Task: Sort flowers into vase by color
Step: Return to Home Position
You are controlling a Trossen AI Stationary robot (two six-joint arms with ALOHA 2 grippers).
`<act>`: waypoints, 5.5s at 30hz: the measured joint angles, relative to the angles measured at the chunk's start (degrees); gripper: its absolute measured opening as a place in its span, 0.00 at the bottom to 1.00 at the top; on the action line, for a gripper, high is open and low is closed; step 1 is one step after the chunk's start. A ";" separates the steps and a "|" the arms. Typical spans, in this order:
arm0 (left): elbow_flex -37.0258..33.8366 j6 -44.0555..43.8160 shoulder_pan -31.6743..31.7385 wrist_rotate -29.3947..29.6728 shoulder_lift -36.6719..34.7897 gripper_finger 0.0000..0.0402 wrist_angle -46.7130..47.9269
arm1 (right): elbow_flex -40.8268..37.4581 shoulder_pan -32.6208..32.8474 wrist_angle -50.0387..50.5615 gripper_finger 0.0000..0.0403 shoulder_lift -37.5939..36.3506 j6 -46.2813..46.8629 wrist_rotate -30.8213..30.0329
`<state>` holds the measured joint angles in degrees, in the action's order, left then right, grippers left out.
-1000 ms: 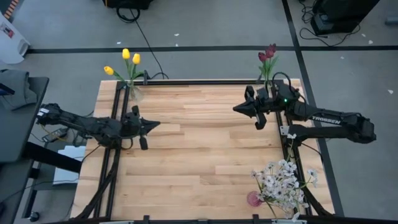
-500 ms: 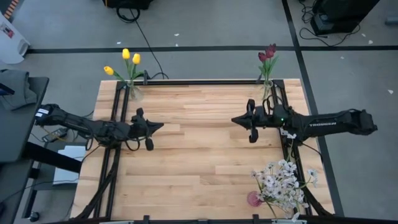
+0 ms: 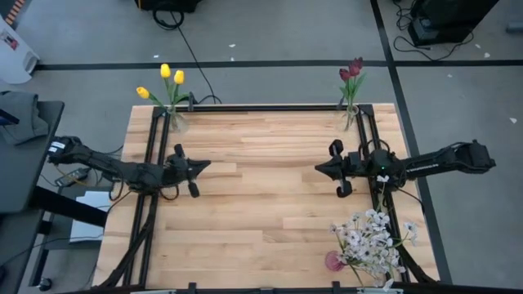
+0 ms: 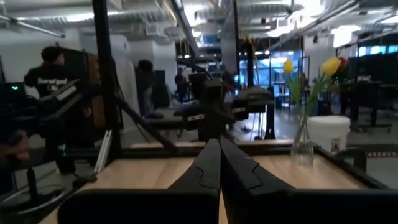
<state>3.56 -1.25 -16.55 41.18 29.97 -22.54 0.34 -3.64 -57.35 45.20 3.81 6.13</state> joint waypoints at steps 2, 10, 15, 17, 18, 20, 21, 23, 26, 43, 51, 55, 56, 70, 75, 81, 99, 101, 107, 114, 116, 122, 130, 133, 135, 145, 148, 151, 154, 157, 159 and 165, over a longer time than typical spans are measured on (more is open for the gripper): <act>-3.03 0.71 -0.91 1.27 -3.35 0.00 -1.57 | 0.00 0.00 1.71 0.02 -1.40 -0.39 0.93; -2.68 2.76 -3.15 4.49 -9.40 0.00 5.14 | 0.00 -1.52 12.77 0.02 -12.80 -1.17 0.76; -3.07 -2.04 -4.59 8.70 -9.94 0.00 9.73 | 0.00 -3.71 25.70 0.02 -24.20 -1.04 -0.40; -3.07 -2.20 -5.12 8.71 -9.96 0.00 9.65 | 0.00 -4.55 32.62 0.02 -28.89 -0.05 -0.73; -3.07 -2.18 -5.32 8.76 -9.96 0.00 9.70 | 0.00 -4.95 35.62 0.02 -31.12 0.84 -0.74; -3.07 -2.51 -5.39 8.80 -9.96 0.00 10.91 | 0.00 -5.50 40.96 0.02 -35.66 2.33 -0.73; -3.07 -3.52 -5.38 8.87 -9.96 0.00 12.24 | 0.00 -5.65 43.84 0.02 -37.65 2.73 -0.76; -3.07 -6.85 -5.38 8.90 -9.96 0.00 15.97 | 0.00 -5.94 50.31 0.02 -41.38 3.80 -1.47; -3.07 -12.38 -5.38 8.80 -9.61 0.00 19.19 | 0.12 -5.99 55.72 0.02 -45.18 5.29 -2.50; -3.09 -17.29 -5.43 0.95 0.17 0.00 18.52 | 0.50 -5.78 57.09 0.06 -38.07 13.17 -2.16; -3.09 -11.66 -5.57 -5.38 1.89 0.02 13.25 | 0.50 -5.77 56.88 0.06 -37.32 16.57 -0.51; -3.09 -2.34 -5.77 -20.00 1.82 0.02 5.90 | 0.50 -5.77 56.86 0.07 -37.32 17.01 -0.51; -3.10 -0.55 -5.77 -24.35 1.82 0.02 4.54 | 0.50 -5.77 56.85 0.07 -37.32 17.05 -0.51; -3.12 9.62 -5.82 -40.81 -4.76 0.03 9.98 | 0.50 -5.77 56.61 0.06 -37.32 17.05 -0.50; -3.12 10.55 -5.81 -39.35 -16.41 0.03 20.32 | 0.52 -5.77 56.55 0.06 -37.32 17.05 -0.50; -3.13 14.81 -5.69 -38.57 -30.11 0.03 21.76 | 0.52 -5.77 56.57 0.06 -37.33 17.05 -0.50; -3.12 12.01 -5.21 -36.34 -24.80 0.03 17.95 | 0.59 -5.77 55.67 0.06 -36.95 17.05 -0.51; -3.12 12.02 -5.21 -36.35 -24.78 0.03 17.49 | 0.59 -5.77 55.70 0.06 -36.95 17.05 -0.51; -3.12 12.08 -5.21 -36.44 -24.78 0.03 16.25 | 0.59 -5.77 55.67 0.06 -36.95 17.05 -0.51; -3.12 12.08 -5.21 -36.56 -24.77 0.03 16.10 | 0.59 -5.77 55.68 0.06 -36.95 17.05 -0.51; -3.12 12.08 -5.21 -36.56 -24.78 0.03 16.10 | 0.59 -5.77 55.70 0.06 -36.95 17.05 -0.50; -3.12 12.08 -5.21 -36.58 -24.76 0.03 16.08 | 0.57 -5.77 55.68 0.06 -36.95 17.05 -0.51; -3.12 12.08 -5.21 -36.63 -24.78 0.03 16.06 | 0.55 -5.77 55.68 0.06 -36.95 17.05 -0.50; -3.11 12.08 -5.21 -36.65 -24.78 0.03 16.06 | 0.52 -5.77 55.68 0.06 -36.95 17.05 -0.51; -3.10 12.08 -5.21 -36.67 -24.78 0.03 16.06 | 0.52 -5.77 55.70 0.06 -36.95 17.05 -0.50; -3.09 12.08 -5.21 -36.74 -24.77 0.03 16.04 | 0.52 -5.77 55.70 0.06 -36.95 17.05 -0.50; -3.09 12.08 -5.21 -36.74 -24.77 0.03 16.04 | 0.52 -5.77 55.69 0.06 -36.95 17.05 -0.51; -3.09 12.08 -5.21 -36.74 -24.76 0.03 16.04 | 0.52 -5.77 55.70 0.06 -36.95 17.05 -0.51; -3.09 12.08 -5.21 -36.74 -24.76 0.03 16.04 | 0.52 -5.77 55.70 0.06 -36.95 17.05 -0.50; -3.09 12.08 -5.21 -36.72 -24.77 0.03 16.04 | 0.52 -5.77 55.70 0.06 -36.95 17.05 -0.51; -3.09 12.08 -5.21 -36.72 -24.77 0.03 16.04 | 0.52 -5.77 55.70 0.06 -36.95 17.05 -0.51; -3.09 12.08 -5.21 -36.69 -24.76 0.03 16.04 | 0.52 -5.77 55.70 0.06 -36.95 17.05 -0.51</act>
<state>0.47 10.83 -21.76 4.49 5.21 -6.50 0.86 -9.41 -1.65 8.25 20.86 5.63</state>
